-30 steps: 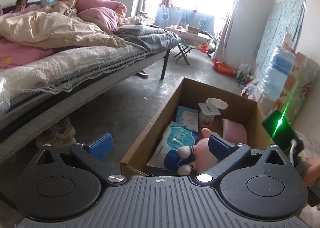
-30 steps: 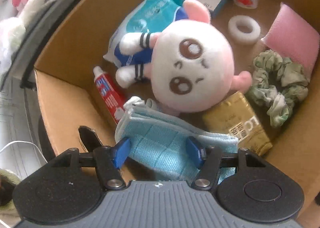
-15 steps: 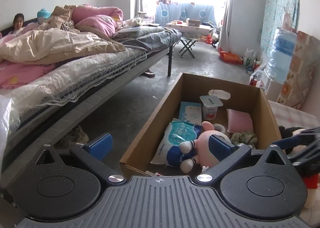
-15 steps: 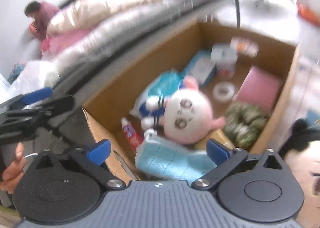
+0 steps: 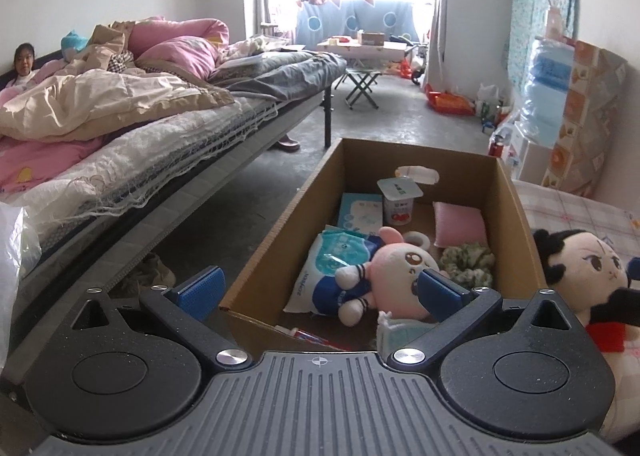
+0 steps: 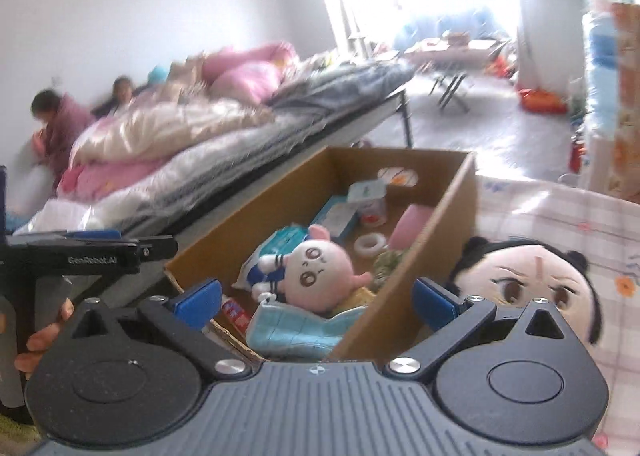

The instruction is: Organize soft objects

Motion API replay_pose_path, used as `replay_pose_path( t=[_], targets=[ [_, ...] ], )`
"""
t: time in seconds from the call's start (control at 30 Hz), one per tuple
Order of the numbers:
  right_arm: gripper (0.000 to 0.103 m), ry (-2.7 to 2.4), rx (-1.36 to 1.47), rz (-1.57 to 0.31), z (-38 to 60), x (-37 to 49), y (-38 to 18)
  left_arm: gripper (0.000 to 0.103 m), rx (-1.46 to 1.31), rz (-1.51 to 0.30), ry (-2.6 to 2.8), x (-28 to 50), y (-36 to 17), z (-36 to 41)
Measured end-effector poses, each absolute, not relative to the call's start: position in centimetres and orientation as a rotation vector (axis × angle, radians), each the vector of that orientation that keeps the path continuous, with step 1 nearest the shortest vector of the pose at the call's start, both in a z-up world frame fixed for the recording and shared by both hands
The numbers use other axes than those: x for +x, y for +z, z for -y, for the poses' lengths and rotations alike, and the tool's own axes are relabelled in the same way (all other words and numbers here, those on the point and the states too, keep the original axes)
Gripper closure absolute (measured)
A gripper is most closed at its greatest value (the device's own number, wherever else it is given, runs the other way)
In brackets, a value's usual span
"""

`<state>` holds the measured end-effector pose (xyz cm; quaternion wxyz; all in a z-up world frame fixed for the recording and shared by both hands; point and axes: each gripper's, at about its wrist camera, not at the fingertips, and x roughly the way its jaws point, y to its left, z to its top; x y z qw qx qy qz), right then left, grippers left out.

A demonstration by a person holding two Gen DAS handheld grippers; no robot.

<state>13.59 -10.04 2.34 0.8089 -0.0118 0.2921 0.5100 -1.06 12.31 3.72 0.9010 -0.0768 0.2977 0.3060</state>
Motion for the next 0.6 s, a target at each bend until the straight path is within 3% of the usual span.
replay_pose_path(
  t=[0.6],
  targets=[
    [0.000,0.637,-0.040,-0.382,17.7,5.4,1.3,0.000,-0.111,-0.605,0.412,-3.2,3.3,-6.1]
  ],
)
